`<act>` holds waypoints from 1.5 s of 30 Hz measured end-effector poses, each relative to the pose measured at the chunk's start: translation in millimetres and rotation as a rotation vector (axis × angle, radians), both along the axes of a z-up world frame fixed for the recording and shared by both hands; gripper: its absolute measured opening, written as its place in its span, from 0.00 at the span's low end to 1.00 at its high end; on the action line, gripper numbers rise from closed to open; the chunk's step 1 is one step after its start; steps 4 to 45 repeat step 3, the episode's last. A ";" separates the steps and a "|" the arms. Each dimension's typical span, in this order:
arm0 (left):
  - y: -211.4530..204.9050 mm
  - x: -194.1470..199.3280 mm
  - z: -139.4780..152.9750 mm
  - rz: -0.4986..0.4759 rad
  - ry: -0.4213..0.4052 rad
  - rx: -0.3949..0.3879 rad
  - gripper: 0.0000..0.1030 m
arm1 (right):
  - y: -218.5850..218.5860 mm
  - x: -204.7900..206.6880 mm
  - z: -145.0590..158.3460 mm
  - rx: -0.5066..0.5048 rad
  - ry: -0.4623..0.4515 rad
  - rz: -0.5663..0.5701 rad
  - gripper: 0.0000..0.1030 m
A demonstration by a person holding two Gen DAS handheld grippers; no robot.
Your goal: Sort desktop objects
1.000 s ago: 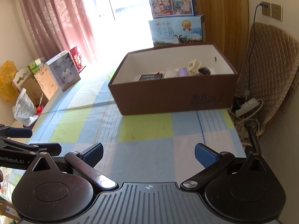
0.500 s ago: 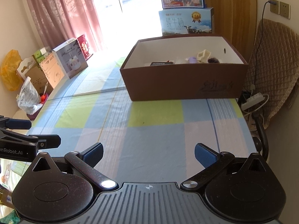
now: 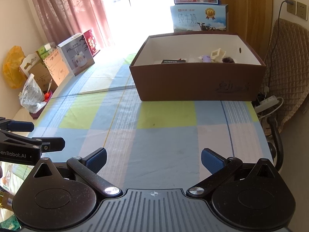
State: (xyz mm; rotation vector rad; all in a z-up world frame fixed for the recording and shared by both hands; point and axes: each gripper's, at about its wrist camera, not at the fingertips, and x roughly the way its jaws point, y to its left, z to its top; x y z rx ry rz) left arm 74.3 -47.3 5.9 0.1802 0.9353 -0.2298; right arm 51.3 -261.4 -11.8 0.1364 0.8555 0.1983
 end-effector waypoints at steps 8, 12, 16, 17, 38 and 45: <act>1.7 4.2 -1.2 0.009 0.005 -0.003 0.99 | 2.2 6.0 -2.5 0.003 0.005 0.011 0.98; 1.7 4.2 -1.2 0.009 0.005 -0.003 0.99 | 2.2 6.0 -2.5 0.003 0.005 0.011 0.98; 1.7 4.2 -1.2 0.009 0.005 -0.003 0.99 | 2.2 6.0 -2.5 0.003 0.005 0.011 0.98; 1.7 4.2 -1.2 0.009 0.005 -0.003 0.99 | 2.2 6.0 -2.5 0.003 0.005 0.011 0.98; 1.7 4.2 -1.2 0.009 0.005 -0.003 0.99 | 2.2 6.0 -2.5 0.003 0.005 0.011 0.98; 1.7 4.2 -1.2 0.009 0.005 -0.003 0.99 | 2.2 6.0 -2.5 0.003 0.005 0.011 0.98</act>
